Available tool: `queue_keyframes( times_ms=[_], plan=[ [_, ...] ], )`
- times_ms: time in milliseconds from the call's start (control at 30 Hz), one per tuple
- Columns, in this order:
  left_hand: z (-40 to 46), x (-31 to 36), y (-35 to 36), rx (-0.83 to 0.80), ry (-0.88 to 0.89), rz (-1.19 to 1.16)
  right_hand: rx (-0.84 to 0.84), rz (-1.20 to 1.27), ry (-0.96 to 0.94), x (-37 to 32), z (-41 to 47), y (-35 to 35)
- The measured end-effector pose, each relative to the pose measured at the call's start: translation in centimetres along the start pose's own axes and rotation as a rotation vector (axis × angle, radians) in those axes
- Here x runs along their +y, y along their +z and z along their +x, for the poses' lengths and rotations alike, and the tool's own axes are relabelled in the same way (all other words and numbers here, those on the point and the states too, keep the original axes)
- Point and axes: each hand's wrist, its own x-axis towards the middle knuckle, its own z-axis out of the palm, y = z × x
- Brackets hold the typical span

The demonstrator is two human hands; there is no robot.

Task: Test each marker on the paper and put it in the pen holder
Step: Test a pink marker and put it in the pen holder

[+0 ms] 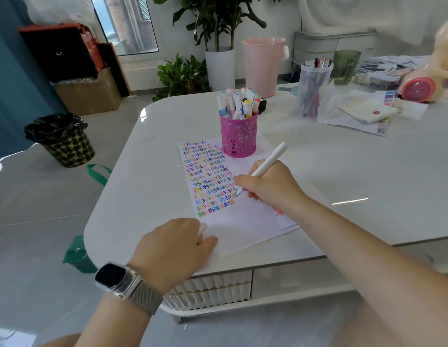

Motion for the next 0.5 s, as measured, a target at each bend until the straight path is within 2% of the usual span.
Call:
queue_keyframes(
  times_ms=[500],
  plan=[
    [0.3,-0.3,0.6,0.013,0.018,-0.001,0.002,-0.019,-0.077,1.3,0.8,0.6]
  ],
)
